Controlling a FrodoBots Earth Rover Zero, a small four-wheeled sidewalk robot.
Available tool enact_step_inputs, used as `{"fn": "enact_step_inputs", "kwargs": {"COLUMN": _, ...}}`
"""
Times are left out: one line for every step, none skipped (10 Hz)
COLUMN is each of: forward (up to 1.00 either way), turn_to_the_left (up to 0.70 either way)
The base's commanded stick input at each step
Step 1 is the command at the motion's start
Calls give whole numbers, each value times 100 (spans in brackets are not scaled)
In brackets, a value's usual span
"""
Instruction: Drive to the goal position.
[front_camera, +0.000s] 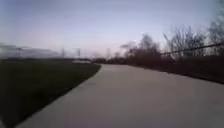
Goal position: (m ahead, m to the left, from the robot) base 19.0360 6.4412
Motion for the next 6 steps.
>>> {"fn": "enact_step_inputs", "kwargs": {"forward": 100, "turn_to_the_left": 2}}
{"fn": "enact_step_inputs", "kwargs": {"forward": 100, "turn_to_the_left": 2}}
{"fn": "enact_step_inputs", "kwargs": {"forward": 100, "turn_to_the_left": 2}}
{"fn": "enact_step_inputs", "kwargs": {"forward": 100, "turn_to_the_left": 2}}
{"fn": "enact_step_inputs", "kwargs": {"forward": 100, "turn_to_the_left": 2}}
{"fn": "enact_step_inputs", "kwargs": {"forward": 100, "turn_to_the_left": 3}}
